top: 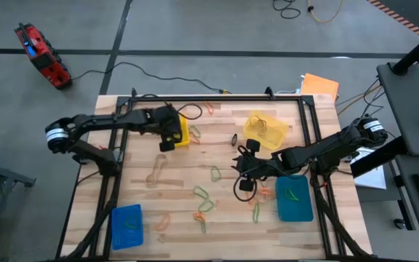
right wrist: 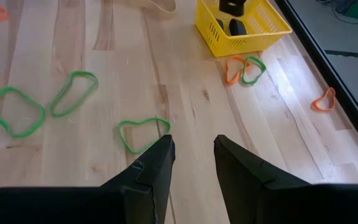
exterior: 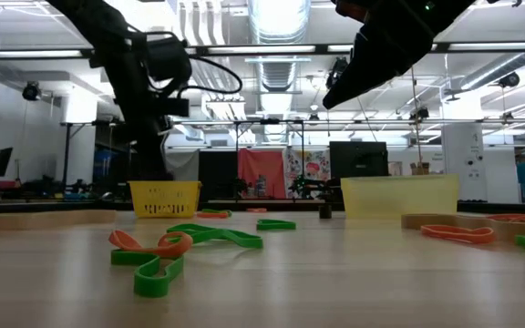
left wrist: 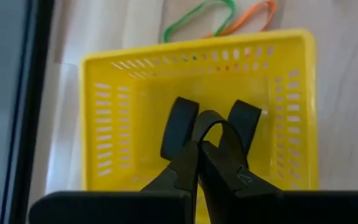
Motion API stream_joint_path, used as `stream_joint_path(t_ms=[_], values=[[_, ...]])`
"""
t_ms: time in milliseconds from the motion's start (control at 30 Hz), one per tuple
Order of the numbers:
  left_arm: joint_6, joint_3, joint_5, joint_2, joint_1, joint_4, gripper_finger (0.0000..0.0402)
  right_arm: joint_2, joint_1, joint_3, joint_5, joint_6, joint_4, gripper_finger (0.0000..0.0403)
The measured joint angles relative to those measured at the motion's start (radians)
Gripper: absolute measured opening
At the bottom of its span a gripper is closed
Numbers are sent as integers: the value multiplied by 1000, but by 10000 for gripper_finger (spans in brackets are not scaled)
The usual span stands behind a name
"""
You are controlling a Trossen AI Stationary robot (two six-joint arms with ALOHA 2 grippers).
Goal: Sort rubber bands into baskets
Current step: Put the black rubber band into the left yellow bin, then put the green rubber band into the left blue bin
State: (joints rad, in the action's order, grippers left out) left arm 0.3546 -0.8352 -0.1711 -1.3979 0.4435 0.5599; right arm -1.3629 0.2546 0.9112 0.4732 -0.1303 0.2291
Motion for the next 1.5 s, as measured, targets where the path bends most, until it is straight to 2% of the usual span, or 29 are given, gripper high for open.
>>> stream_joint_path(t_ms=[433, 800, 967, 1067, 1233, 1333, 1500], values=[[3, 0, 0, -52, 0, -11, 5, 0, 0, 0, 0, 0, -2, 112], [-6, -1, -2, -46, -3, -44, 56, 0, 0, 0, 0, 0, -2, 112], [-131, -77, -16, -35, -29, 46, 72, 0, 0, 0, 0, 0, -2, 112], [-181, -133, -18, -17, -97, 109, 72, 0, 0, 0, 0, 0, -2, 112], [-218, -197, -17, 31, -273, 103, 72, 0, 0, 0, 0, -6, -2, 112], [-235, -208, -19, 43, -390, 104, 72, 0, 0, -1, 0, -13, -1, 112], [-301, -211, -80, 42, -552, 103, 72, 0, 0, -1, -1, -30, -1, 112]])
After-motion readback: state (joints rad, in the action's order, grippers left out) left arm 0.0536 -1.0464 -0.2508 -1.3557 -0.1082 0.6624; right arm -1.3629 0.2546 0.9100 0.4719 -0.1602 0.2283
